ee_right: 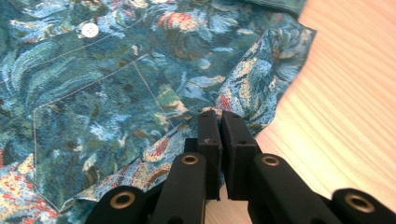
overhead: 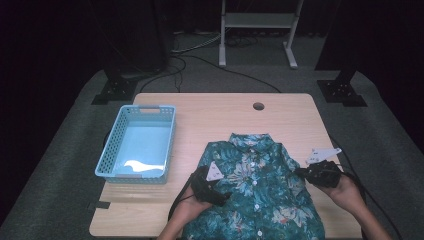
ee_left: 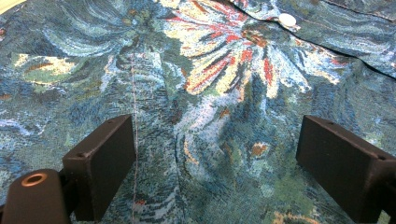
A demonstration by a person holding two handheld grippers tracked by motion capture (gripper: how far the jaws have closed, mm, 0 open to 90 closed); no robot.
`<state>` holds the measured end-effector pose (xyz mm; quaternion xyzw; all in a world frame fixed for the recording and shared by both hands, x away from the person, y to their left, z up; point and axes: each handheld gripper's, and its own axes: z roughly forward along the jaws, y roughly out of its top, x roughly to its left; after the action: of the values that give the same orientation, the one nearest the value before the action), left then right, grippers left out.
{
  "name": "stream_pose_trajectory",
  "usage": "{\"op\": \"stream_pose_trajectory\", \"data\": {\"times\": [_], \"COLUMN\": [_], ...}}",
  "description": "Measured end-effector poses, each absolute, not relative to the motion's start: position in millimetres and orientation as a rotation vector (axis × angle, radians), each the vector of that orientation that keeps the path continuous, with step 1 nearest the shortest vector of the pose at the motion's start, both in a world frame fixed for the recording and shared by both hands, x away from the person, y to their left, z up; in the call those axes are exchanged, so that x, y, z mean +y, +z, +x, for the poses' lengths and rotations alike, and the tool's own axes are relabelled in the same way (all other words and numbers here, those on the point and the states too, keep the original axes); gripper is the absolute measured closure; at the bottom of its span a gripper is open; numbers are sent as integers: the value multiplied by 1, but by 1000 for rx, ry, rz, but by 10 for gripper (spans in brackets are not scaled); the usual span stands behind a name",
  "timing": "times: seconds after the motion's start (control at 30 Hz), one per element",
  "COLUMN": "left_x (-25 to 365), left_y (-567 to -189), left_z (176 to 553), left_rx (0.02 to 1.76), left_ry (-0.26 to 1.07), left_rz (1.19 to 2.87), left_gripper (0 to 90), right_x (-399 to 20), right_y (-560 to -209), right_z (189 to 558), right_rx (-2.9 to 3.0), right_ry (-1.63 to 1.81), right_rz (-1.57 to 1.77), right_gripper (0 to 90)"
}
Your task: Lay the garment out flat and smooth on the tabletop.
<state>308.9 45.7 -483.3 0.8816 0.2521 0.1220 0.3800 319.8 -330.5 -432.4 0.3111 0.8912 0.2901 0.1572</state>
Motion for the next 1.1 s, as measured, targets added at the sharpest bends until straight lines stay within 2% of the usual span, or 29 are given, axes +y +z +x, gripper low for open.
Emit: {"op": "stream_pose_trajectory", "data": {"times": [0.83, 0.9, 0.97, 1.1], "left_x": [45, 46, 45, 45], "left_y": [-483, -483, -483, -483], "left_z": [309, 309, 309, 309], "left_rx": [646, 644, 647, 646], "left_ry": [312, 312, 312, 312], "left_rz": [2248, 2250, 2247, 2248], "left_gripper": [110, 110, 110, 110], "right_x": [-376, -380, -384, -385], "right_y": [-435, -435, -434, -431], "right_z": [320, 320, 320, 319], "right_rx": [2459, 2450, 2438, 2428], "right_ry": [807, 806, 815, 819], "right_rz": [1035, 1051, 1077, 1078], "right_gripper": [868, 846, 771, 712]}}
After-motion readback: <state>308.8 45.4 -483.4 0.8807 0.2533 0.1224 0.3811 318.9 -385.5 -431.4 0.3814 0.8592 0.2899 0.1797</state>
